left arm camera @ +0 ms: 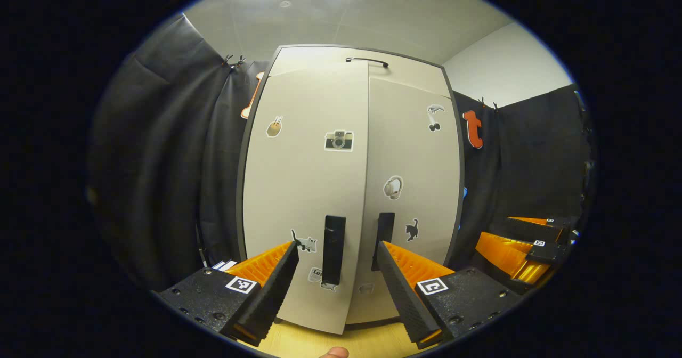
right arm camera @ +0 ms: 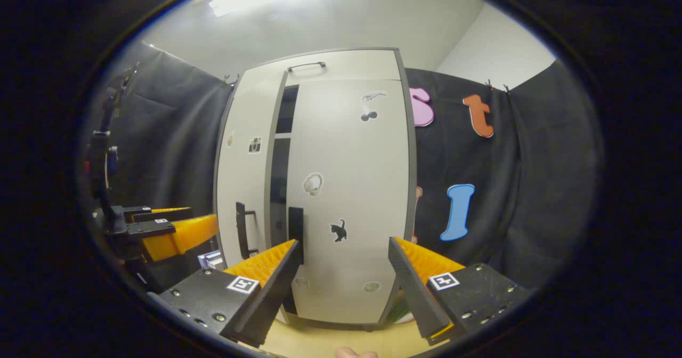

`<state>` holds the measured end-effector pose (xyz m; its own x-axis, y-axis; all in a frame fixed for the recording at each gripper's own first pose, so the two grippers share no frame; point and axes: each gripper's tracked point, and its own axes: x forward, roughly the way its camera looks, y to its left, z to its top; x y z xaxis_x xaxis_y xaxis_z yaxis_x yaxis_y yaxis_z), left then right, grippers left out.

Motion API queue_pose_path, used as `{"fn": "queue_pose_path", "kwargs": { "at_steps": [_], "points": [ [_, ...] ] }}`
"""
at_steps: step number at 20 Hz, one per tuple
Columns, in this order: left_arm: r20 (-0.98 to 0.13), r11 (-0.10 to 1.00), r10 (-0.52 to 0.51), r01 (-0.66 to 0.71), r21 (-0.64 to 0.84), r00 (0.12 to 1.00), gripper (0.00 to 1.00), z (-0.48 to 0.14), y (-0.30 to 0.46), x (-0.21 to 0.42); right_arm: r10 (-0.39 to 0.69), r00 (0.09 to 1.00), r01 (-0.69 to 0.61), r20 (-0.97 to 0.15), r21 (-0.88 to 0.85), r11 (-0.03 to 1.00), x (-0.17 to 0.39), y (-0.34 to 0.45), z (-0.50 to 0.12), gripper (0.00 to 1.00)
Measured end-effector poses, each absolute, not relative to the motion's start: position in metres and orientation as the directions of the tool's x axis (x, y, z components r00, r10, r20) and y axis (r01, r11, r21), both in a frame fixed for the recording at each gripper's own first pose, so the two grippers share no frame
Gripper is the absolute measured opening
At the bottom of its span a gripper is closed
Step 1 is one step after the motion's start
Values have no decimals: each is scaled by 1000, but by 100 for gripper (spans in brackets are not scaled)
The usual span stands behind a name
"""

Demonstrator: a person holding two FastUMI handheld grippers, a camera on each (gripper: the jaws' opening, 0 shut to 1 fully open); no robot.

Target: Grasp the bottle in the cabinet with the left hand and place it on the coaster, then close the right door with the right hand and the left door with the left hand.

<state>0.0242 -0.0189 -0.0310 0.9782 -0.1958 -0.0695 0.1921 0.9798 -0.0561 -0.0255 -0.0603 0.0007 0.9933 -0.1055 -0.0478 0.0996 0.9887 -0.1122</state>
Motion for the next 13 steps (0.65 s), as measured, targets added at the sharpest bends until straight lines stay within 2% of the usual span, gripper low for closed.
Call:
{"fn": "queue_pose_path", "kwargs": {
  "at_steps": [4,13],
  "points": [
    [-48,974,-211,205,-94,976,94,-17,-42,17,-104,994,101,-25,-106,989,-32,-71,17,100],
    [-29,978,-199,197,-69,980,95,-7,-59,6,-77,997,74,-22,-116,990,-39,-83,28,100]
  ]
}}
